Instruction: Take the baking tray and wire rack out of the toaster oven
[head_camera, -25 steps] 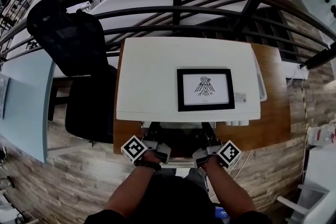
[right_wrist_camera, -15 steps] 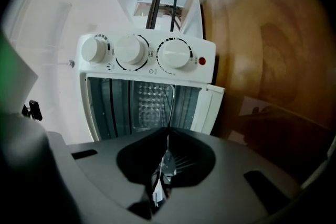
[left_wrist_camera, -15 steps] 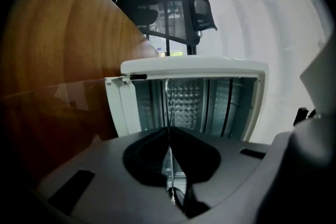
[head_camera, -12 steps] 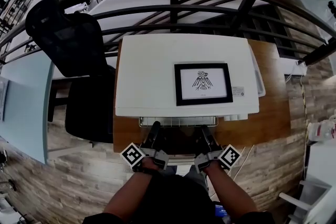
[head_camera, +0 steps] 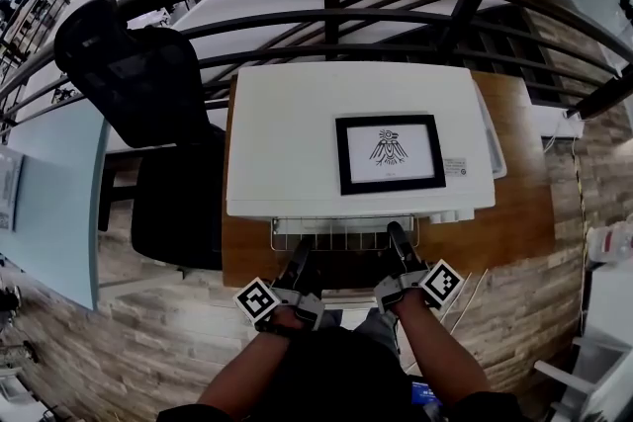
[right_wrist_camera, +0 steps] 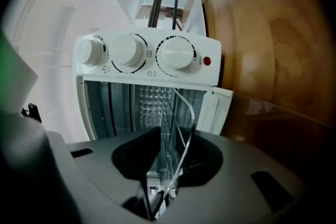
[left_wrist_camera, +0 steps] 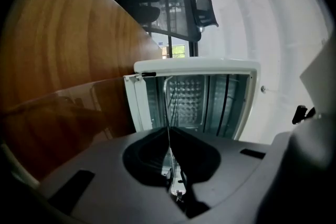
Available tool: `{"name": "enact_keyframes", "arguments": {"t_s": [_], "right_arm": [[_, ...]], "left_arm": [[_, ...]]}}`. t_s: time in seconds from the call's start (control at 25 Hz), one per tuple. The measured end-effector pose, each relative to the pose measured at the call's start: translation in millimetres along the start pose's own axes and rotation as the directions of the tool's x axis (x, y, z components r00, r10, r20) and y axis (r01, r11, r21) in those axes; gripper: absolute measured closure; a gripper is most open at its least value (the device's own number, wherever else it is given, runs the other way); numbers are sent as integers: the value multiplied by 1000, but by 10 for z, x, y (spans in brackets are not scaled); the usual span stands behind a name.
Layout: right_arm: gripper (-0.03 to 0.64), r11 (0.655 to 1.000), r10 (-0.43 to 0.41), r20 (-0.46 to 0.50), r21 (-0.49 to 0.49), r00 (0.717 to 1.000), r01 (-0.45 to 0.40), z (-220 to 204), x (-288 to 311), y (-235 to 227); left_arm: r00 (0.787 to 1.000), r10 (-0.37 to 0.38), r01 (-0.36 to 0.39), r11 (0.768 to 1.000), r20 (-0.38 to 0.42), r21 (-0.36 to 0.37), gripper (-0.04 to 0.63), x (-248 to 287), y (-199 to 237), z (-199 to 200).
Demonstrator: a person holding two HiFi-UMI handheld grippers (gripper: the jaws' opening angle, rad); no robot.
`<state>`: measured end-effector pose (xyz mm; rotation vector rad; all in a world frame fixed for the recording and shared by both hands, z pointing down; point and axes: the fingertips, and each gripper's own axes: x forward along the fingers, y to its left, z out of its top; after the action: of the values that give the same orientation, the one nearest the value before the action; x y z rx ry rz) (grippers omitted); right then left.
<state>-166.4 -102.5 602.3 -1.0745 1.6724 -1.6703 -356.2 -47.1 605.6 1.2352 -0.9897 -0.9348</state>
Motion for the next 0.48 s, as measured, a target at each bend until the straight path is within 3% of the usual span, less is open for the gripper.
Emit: {"name": "enact_keyframes", "arguments": {"t_s": [0.16, 0.4, 0.44, 0.48], "right_arm": [[597, 1000, -25, -8, 2, 1000, 25, -44, -6, -61], [607, 999, 19, -35, 37, 999, -18, -79, -87, -15], [610, 999, 31, -38, 45, 999, -29, -83, -102, 5], [614, 998, 41, -42, 51, 998, -39, -90, -120, 20]], "left_arm": [[1000, 4, -4, 1000, -12, -10, 574, -52, 27, -33], [999, -25, 26, 999, -21, 31, 571, -89, -6, -39], [999, -30, 30, 999, -13, 30, 552, -82, -2, -24], [999, -36, 36, 999, -4, 28, 484, -73, 4, -1]]}}
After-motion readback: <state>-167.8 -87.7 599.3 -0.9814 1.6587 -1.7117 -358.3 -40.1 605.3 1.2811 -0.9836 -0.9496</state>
